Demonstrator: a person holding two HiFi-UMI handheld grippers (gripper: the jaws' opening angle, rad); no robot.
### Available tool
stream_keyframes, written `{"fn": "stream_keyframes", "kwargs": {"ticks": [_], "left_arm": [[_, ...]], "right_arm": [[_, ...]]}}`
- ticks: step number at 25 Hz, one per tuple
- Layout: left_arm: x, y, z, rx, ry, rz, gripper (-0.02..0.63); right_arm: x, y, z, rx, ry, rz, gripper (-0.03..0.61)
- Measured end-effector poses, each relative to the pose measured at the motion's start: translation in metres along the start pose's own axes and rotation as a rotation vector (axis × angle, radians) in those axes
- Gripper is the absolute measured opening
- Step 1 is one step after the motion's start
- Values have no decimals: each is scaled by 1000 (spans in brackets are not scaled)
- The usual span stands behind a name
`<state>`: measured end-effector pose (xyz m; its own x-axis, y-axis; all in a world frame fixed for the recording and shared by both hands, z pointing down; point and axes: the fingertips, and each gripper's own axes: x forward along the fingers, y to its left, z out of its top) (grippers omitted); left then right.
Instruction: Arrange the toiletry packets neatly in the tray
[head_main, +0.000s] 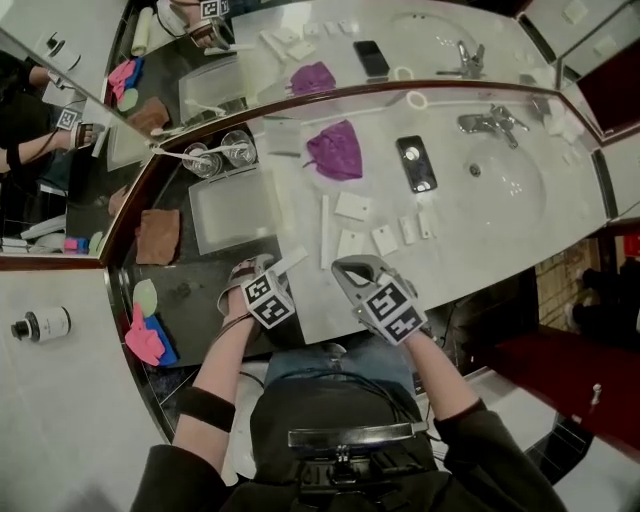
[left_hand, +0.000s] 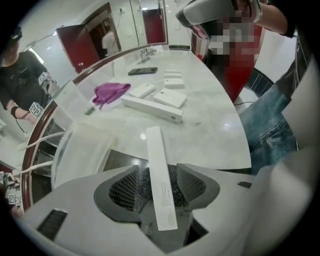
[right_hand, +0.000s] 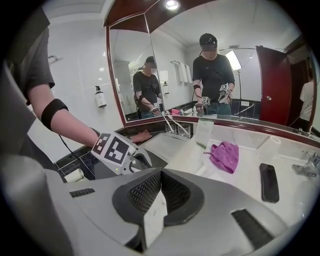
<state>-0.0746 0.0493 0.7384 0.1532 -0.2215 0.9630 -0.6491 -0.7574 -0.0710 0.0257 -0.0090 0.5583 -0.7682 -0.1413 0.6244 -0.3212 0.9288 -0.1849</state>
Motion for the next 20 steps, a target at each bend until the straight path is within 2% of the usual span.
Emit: {"fn": "stream_keyframes", "kwargs": {"ticks": [6,10,12,20], "left_arm": [[17,-5,-3,-62,59,-51,222],[20,-11,-3,-88,67,-70,187],[20,-16,-3,-91,64,-63,134],[17,-16,-5,-94,60,14,124]], "right_arm": [[-7,-10,-16,30,13,-3,2],[-11,-17,-19,37,13,-7,2],[-12,-19,-19,38,13,-8,2],[-13,-18,-19,30,10,5,2]]}}
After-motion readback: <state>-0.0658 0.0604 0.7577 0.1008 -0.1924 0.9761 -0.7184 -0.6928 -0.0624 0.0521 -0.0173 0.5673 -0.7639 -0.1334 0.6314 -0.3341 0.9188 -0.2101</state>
